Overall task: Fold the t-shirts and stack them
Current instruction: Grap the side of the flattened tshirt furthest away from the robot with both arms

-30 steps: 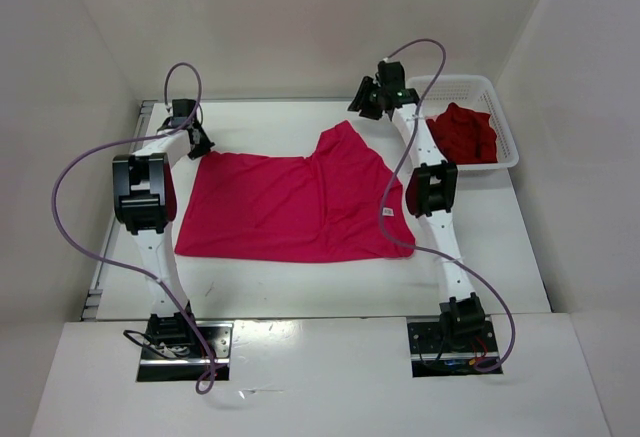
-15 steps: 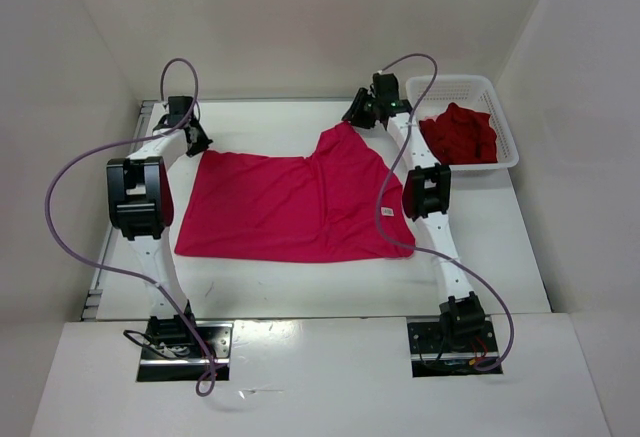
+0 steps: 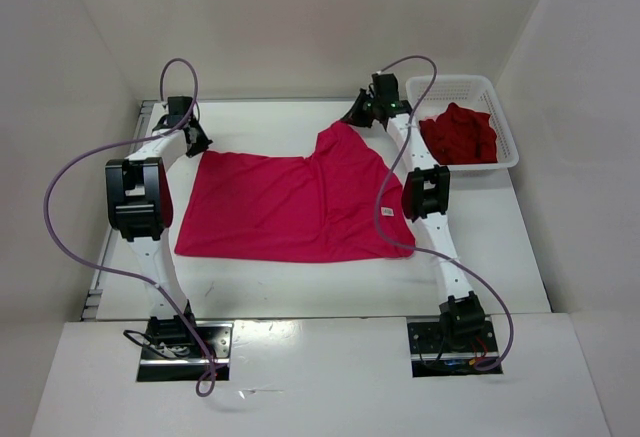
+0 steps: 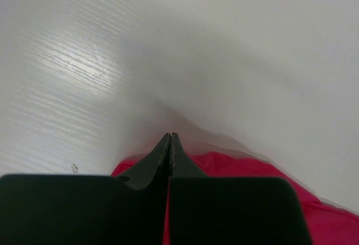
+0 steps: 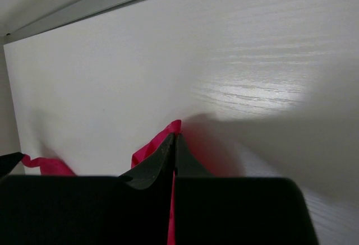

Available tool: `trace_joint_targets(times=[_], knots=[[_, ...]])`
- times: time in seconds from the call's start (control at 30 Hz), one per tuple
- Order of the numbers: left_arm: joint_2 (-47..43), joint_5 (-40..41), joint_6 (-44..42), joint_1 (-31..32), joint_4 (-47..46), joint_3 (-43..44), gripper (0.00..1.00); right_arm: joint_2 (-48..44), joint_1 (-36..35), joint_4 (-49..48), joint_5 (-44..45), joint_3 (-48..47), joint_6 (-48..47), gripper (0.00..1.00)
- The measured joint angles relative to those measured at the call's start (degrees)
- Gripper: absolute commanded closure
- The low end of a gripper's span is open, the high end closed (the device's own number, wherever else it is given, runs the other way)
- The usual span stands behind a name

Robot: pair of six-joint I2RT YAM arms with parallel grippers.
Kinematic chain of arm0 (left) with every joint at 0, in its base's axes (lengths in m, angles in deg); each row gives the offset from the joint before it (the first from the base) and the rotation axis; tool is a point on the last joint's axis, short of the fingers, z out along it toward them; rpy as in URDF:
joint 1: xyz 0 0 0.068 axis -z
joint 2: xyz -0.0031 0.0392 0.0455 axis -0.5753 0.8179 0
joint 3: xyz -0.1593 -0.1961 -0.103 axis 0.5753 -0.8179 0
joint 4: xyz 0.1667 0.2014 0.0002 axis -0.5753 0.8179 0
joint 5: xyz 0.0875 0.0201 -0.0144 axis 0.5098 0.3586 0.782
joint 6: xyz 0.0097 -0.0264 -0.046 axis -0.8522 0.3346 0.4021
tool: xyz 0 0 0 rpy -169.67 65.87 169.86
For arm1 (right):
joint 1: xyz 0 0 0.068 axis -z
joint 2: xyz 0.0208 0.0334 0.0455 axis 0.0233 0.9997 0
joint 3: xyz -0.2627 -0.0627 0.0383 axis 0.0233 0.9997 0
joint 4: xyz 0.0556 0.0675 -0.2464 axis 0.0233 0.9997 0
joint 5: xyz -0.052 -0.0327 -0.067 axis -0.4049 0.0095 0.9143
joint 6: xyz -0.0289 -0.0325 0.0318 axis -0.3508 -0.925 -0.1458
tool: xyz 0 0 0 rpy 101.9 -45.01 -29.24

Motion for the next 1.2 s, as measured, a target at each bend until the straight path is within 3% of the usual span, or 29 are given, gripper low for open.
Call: trace_joint_targets(times=[0.23,0.43,0.53,0.57,0.67,1.03,1.2], knots=[[-1.44,-0.11,0.00,0.02,0.13,-1.25,1.00,-4.76,0.74,7.87,0.39,-0.46,-3.26,0.99],[-4.98,-0.33,0.00,0.02,-0.50,-4.22,1.00,-17.57,0.59,15.78,2.60,5.64,-7.48,0.99],[-7.19,-0.44,-0.02,0.02,-0.68,-6.69,1.00,-30.03,0.09,13.97,3.61,21.68,-8.74,1.00],[-8.02,-0.42,-0.02,0.02,-0.68,-7.56,1.00,-37.13,0.04,9.90,3.58,33.20,-8.74,1.00],[-9.70,-0.57,-0.02,0.02,-0.98,-9.25,1.00,-48.63,0.04,7.96,3.67,50.58,-8.74,1.00],[-16.79,-2.14,0.13,-1.11,-1.84,-18.29,1.00,-61.07,0.31,0.87,7.17,79.34,-9.46,1.00],[-21.86,-3.23,0.24,-2.89,-1.77,-22.32,1.00,-71.17,0.31,-0.09,9.27,89.39,-9.01,1.00]])
